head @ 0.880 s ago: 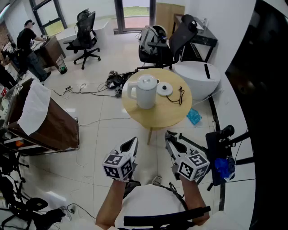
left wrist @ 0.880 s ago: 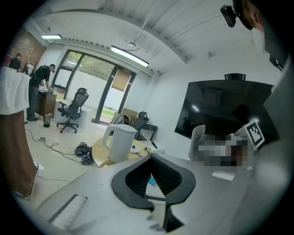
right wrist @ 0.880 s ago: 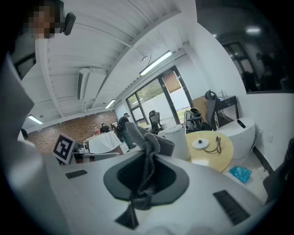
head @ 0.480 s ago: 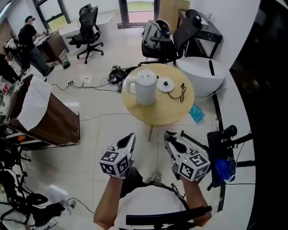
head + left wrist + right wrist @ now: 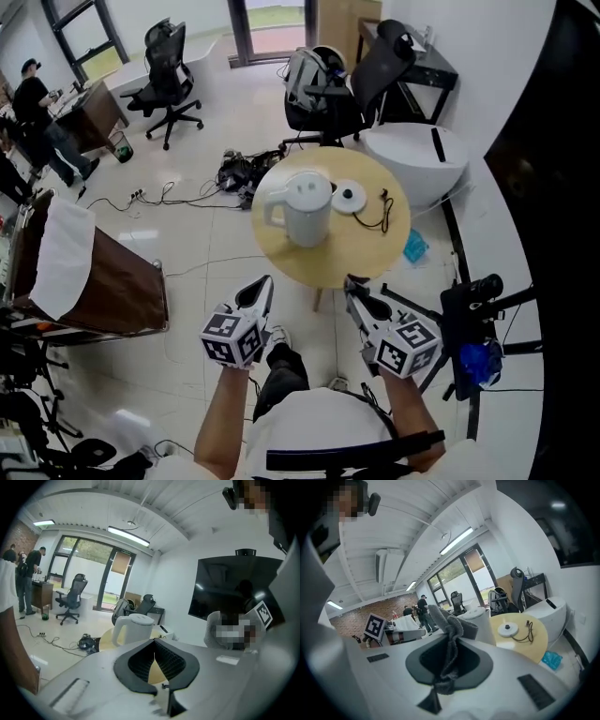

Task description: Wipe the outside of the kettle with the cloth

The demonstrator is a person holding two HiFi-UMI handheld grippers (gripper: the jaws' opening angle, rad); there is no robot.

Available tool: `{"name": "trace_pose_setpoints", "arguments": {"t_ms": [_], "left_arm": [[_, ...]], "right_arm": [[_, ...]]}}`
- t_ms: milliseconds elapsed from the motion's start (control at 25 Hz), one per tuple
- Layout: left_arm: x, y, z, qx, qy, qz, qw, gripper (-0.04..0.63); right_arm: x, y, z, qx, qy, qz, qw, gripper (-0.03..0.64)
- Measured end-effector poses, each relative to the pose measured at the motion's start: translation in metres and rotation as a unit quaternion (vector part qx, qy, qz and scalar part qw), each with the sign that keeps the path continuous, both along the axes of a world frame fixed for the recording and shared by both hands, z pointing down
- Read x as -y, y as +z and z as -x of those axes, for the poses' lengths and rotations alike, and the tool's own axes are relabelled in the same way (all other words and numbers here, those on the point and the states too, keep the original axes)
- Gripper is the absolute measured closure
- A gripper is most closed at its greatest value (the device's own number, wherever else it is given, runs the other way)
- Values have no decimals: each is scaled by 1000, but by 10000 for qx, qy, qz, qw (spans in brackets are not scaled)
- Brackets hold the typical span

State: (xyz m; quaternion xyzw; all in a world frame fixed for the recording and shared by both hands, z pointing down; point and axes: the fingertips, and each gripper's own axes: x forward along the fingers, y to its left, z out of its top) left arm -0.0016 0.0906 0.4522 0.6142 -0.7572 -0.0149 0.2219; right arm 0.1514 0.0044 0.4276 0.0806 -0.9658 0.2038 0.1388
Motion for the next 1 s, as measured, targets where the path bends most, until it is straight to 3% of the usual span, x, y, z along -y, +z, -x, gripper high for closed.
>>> {"name": "trace_pose_setpoints", "arguments": {"t_ms": [160, 280, 440, 680, 880, 1000], "left_arm": [[27, 8, 47, 3, 345, 65, 9994, 595], [51, 9, 78, 216, 718, 46, 9972, 581], [79, 15, 113, 455, 1335, 7, 9900, 465], [127, 29, 144, 1004, 2334, 109, 9671, 294], [154, 46, 144, 1093, 3092, 280, 9443, 290], [165, 56, 140, 1000, 3346, 334, 9364, 290]], "right_arm": [[18, -2, 31, -71, 335, -48, 9994, 588], [30, 0, 51, -140, 648, -14, 9978, 586], [37, 5, 72, -267, 1014, -10, 9945, 587], [42, 15, 90, -311, 1306, 85, 9909, 588], [53, 20, 98, -315, 1359, 144, 9901, 588], [62, 21, 101, -319, 1331, 163, 9905, 588]]}}
